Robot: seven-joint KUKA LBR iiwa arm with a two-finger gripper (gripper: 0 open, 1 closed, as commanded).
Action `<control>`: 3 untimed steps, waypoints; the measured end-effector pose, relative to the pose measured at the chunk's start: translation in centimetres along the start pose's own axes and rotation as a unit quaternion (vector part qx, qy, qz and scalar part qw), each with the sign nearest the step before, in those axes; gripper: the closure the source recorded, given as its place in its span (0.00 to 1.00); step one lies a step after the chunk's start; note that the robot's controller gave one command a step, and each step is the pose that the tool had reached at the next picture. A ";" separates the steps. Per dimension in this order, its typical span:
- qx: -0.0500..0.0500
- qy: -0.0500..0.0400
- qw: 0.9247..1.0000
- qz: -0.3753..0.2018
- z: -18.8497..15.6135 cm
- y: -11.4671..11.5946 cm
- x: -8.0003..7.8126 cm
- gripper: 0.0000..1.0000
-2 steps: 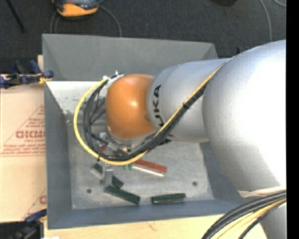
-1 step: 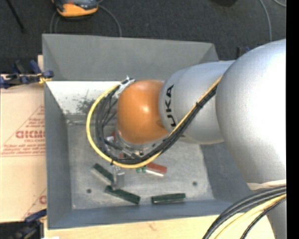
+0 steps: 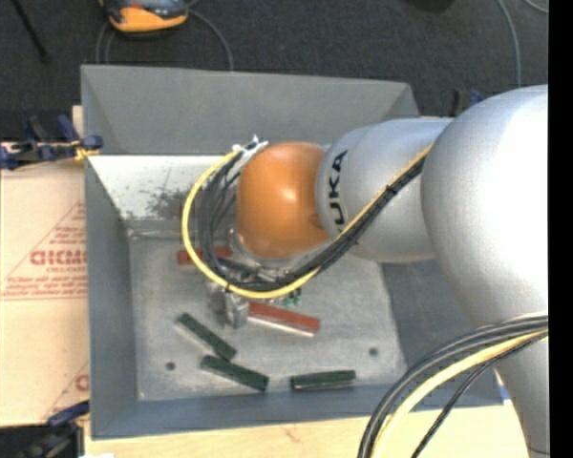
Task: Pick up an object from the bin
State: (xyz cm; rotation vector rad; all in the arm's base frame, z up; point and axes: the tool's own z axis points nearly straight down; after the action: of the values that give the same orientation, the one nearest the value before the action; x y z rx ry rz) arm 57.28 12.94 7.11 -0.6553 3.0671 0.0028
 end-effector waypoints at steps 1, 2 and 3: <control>0.000 0.001 1.000 0.001 0.0 0.0 0.0 0.00; 0.000 0.001 1.000 0.001 0.0 0.0 0.0 0.00; 0.000 0.001 1.000 0.003 0.0 2.1 2.2 0.00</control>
Offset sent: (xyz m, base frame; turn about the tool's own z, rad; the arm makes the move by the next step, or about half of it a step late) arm 0.0000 0.0000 0.0000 0.0000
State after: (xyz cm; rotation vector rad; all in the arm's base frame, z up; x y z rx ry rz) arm 54.40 13.90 7.07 -0.6455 3.0710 0.0009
